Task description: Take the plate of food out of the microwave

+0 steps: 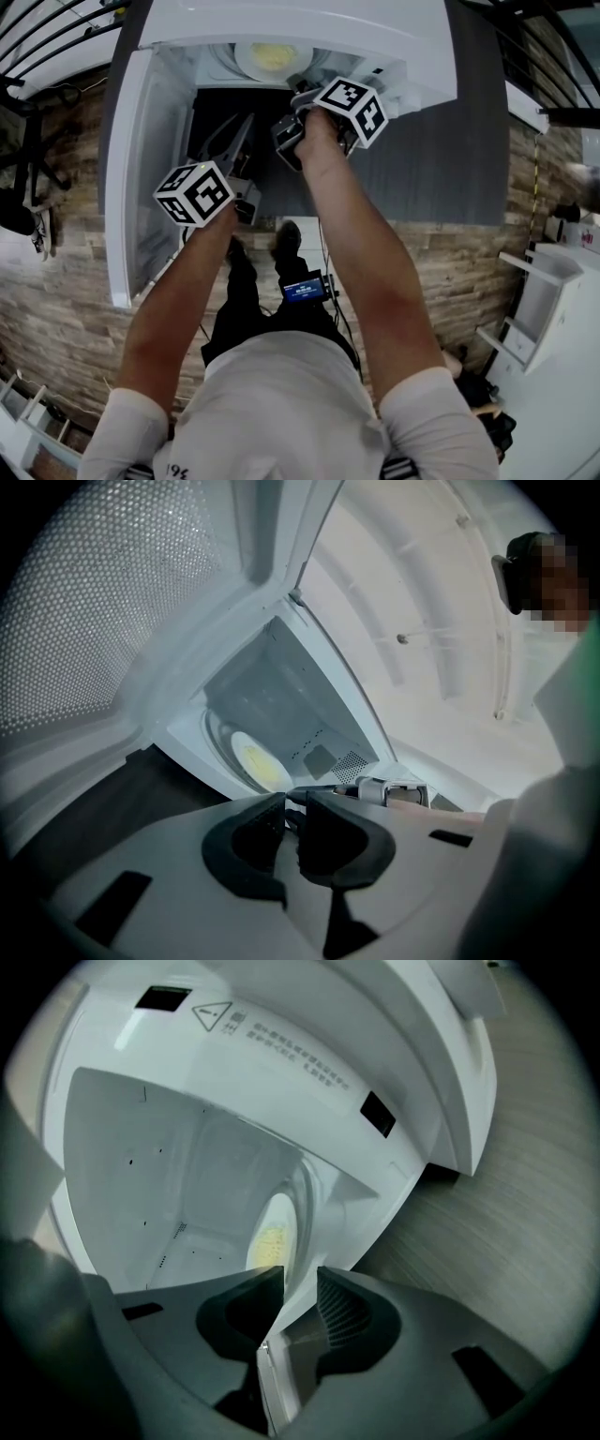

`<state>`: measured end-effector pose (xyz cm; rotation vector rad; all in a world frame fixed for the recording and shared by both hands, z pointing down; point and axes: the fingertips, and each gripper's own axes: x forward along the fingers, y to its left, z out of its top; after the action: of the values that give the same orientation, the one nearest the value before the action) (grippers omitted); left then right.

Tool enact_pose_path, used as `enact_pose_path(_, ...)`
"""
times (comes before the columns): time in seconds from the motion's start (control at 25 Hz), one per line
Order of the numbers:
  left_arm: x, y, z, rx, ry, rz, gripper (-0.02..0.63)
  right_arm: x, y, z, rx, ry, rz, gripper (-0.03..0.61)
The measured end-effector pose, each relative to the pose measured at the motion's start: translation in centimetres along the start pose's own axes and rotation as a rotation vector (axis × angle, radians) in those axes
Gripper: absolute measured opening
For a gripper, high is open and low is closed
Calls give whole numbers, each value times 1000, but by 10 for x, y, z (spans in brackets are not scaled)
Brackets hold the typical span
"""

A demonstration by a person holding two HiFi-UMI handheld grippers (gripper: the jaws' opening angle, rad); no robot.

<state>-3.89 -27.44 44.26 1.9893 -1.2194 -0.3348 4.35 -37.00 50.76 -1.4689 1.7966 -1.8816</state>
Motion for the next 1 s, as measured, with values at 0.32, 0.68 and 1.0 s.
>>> enact_pose_path(0.32,0,2,-1,-4,6,-1,51,5,-1,0,-5,23,-74,103)
enact_pose_path(0.68,-6,-5,-7,-2,20,-12,51,3,-3,-3,-29,44,-151,195)
enact_pose_path(1.0,-12,1,-9,-16,15,-7,51,12,11,2,4,51,-111,193)
